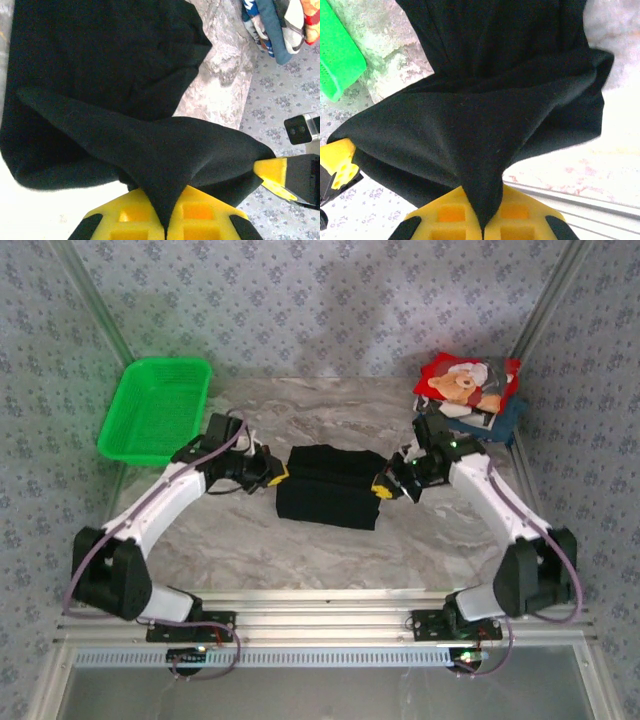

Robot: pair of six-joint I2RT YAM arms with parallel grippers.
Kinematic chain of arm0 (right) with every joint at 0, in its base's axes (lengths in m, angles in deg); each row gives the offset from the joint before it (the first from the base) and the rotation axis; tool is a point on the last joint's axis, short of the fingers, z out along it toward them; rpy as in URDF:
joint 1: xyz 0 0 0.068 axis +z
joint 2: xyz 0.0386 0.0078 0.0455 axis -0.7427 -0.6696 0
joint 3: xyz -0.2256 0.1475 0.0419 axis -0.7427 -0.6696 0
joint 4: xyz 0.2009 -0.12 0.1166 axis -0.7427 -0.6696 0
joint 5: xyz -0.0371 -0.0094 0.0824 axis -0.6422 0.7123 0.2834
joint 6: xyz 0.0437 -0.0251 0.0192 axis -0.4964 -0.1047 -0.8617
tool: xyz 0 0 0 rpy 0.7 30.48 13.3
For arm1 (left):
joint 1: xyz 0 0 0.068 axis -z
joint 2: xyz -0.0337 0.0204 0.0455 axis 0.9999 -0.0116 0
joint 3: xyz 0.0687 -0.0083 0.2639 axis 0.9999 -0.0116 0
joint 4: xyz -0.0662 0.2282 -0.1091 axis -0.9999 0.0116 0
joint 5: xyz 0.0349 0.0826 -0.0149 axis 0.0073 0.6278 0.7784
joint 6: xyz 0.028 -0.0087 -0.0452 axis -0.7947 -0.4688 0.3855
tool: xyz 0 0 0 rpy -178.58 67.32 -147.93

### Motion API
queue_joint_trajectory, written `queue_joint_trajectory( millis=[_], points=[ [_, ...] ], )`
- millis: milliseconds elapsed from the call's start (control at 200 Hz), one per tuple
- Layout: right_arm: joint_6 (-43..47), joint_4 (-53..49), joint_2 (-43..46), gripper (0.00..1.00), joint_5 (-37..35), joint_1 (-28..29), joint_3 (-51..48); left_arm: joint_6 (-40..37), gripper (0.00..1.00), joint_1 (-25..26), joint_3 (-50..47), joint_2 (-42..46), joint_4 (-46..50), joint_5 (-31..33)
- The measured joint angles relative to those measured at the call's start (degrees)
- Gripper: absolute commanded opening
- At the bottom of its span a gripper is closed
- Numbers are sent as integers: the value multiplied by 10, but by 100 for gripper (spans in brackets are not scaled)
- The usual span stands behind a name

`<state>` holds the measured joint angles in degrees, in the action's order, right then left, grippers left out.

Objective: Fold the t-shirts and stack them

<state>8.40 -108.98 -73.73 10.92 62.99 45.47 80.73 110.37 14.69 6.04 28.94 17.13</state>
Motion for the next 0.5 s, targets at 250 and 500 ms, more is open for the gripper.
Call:
queue_joint_trajectory(
  millis=[250,500],
  points=[
    [86,-10,-155,0,45,-50,113,-25,0,-24,64,-119,-34,-7],
    [144,-26,-311,2,71,-82,221,-47,0,-36,145,-253,-53,-16]
  ],
)
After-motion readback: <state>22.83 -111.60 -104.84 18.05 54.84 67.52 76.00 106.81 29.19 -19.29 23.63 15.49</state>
